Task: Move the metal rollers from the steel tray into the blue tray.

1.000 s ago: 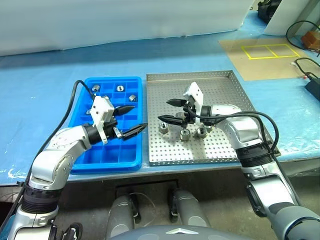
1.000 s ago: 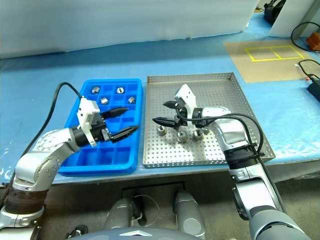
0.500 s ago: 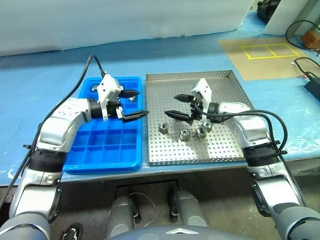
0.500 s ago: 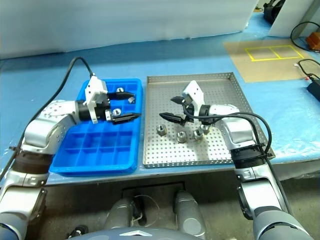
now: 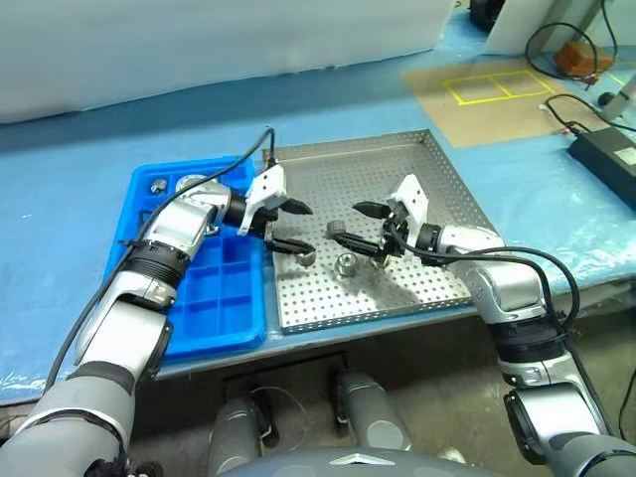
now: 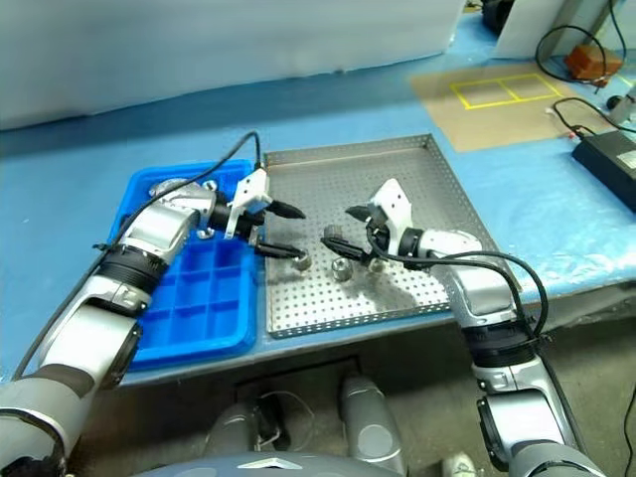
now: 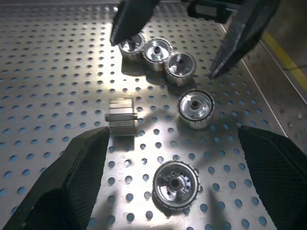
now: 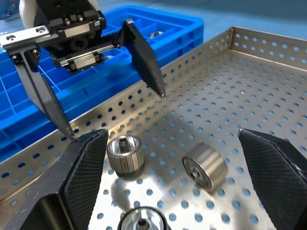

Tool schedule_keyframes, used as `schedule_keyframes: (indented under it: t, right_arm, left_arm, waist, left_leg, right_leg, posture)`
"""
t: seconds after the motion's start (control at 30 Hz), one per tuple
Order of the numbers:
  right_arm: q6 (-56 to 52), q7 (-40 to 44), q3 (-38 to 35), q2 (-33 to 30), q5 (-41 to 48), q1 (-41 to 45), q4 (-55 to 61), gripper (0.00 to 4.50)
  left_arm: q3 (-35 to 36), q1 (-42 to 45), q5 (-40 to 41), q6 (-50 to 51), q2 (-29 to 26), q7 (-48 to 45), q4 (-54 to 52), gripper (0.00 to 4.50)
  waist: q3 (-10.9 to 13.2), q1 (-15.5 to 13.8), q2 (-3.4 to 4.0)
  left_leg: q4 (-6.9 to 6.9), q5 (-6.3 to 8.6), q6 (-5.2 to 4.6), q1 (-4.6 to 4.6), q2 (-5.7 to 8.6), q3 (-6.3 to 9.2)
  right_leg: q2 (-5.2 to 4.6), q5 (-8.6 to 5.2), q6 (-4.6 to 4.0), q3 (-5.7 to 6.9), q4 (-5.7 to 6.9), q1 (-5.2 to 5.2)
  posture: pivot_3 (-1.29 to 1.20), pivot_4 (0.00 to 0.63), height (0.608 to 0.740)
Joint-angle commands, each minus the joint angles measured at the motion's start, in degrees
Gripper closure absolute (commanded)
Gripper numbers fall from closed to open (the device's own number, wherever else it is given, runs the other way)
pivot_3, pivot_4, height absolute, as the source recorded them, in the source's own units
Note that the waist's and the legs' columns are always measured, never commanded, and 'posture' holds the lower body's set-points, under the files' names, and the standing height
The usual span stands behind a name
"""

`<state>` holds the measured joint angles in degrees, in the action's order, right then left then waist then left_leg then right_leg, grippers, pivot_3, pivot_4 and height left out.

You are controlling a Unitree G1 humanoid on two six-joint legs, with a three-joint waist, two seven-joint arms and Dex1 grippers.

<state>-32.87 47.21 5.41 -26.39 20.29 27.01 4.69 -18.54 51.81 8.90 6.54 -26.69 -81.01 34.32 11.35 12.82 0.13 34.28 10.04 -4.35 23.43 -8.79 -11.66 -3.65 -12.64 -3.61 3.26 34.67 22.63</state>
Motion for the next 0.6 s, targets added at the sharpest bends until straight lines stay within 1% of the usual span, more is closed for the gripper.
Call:
schedule_keyframes:
  t: [0.03, 0.1, 0.27, 0.4, 0.53, 0.6]
  right_arm:
    - [-0.15, -1.30, -1.95, 0.02, 1.20, -0.68, 3.45, 0.03]
    - [-0.13, -1.87, -1.99, 0.09, 1.23, -1.07, 3.80, 0.03]
    - [-0.43, -3.06, -1.64, 0.44, 1.47, -1.94, 4.91, 0.03]
    - [-0.06, -2.96, -1.57, 0.50, 1.35, -1.50, 4.02, 0.03]
    - [0.20, -3.23, -1.30, 0.82, 1.18, -1.30, 3.72, 0.03]
    - [0.23, -3.39, -1.25, 1.04, 1.13, -1.33, 3.72, 0.03]
  left_arm:
    - [-3.02, 1.10, -4.33, -3.45, -0.57, -3.73, 3.28, 0.00]
    - [-4.32, 1.20, -6.63, -5.65, -0.63, -4.62, 5.05, 0.00]
    - [-4.52, 1.48, -9.90, -9.56, -0.67, -4.35, 8.63, 0.00]
    - [-5.37, 2.23, -14.16, -12.66, -0.47, -1.47, 13.19, 0.00]
    - [-5.32, 1.44, -15.64, -13.65, -0.31, -1.79, 13.51, 0.00]
    - [-5.14, 0.92, -15.84, -13.38, -0.36, -2.24, 12.99, 0.00]
  waist:
    - [0.00, 1.00, 0.00]
    - [0.00, 2.18, 0.00]
    - [0.00, 3.95, 0.00]
    - [0.00, 5.19, 0.00]
    - [-0.01, 5.84, 0.01]
    - [-0.01, 6.31, 0.01]
  left_leg:
    - [0.00, 0.00, 0.00, 0.00, 0.00, 0.00]
    - [0.02, 0.00, 0.00, 0.02, 0.00, 0.02]
    - [0.04, 0.01, 0.00, 0.07, 0.01, 0.10]
    - [0.04, 0.01, 0.00, 0.08, 0.01, 0.16]
    - [0.05, 0.07, 0.07, -0.15, 0.01, 0.24]
    - [0.05, 0.09, 0.11, -0.20, 0.01, 0.29]
  right_leg:
    - [0.00, 0.00, 0.01, 0.01, -0.01, -0.01]
    - [0.00, 0.00, 0.02, 0.06, -0.01, 0.00]
    - [0.00, 0.00, 0.03, 0.18, -0.06, -0.03]
    - [0.00, -0.01, 0.03, 0.29, -0.09, -0.07]
    - [0.00, -0.03, 0.08, 0.43, -0.24, -0.41]
    - [0.00, -0.13, 0.24, 0.48, -0.26, -0.51]
  posture:
    - [-0.80, 0.150, 0.740]
    - [-0.80, 0.150, 0.740]
    - [-0.81, 0.150, 0.740]
    - [-0.80, 0.150, 0.740]
    - [-0.80, 0.150, 0.740]
    - [-0.80, 0.150, 0.740]
